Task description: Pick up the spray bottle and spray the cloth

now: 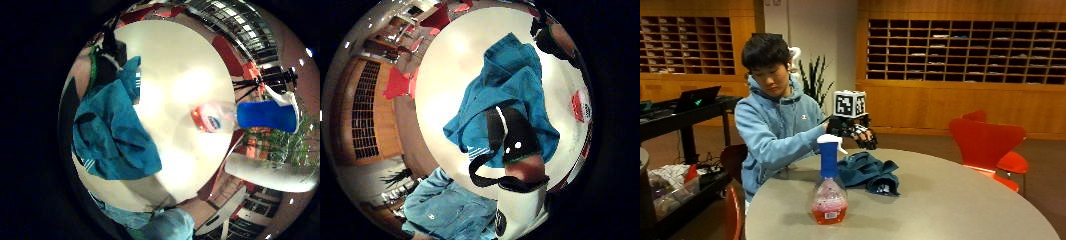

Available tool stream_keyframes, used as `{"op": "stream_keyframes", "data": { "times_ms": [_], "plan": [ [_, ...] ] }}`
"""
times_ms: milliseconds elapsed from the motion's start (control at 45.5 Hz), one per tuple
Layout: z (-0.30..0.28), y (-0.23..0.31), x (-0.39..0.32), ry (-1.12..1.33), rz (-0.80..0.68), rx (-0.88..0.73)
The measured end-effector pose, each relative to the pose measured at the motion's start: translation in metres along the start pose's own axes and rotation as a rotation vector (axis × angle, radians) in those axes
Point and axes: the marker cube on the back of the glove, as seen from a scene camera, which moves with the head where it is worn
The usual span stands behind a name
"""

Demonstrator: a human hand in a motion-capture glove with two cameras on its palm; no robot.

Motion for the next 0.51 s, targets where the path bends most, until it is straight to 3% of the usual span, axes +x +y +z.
{"op": "stream_keyframes", "data": {
  "times_ms": [220, 506],
  "plan": [
    [-0.012, 0.015, 0.012, -0.07, 0.005, 0.15],
    [-0.038, 0.054, 0.062, -0.28, 0.047, 0.512]
  ]
}}
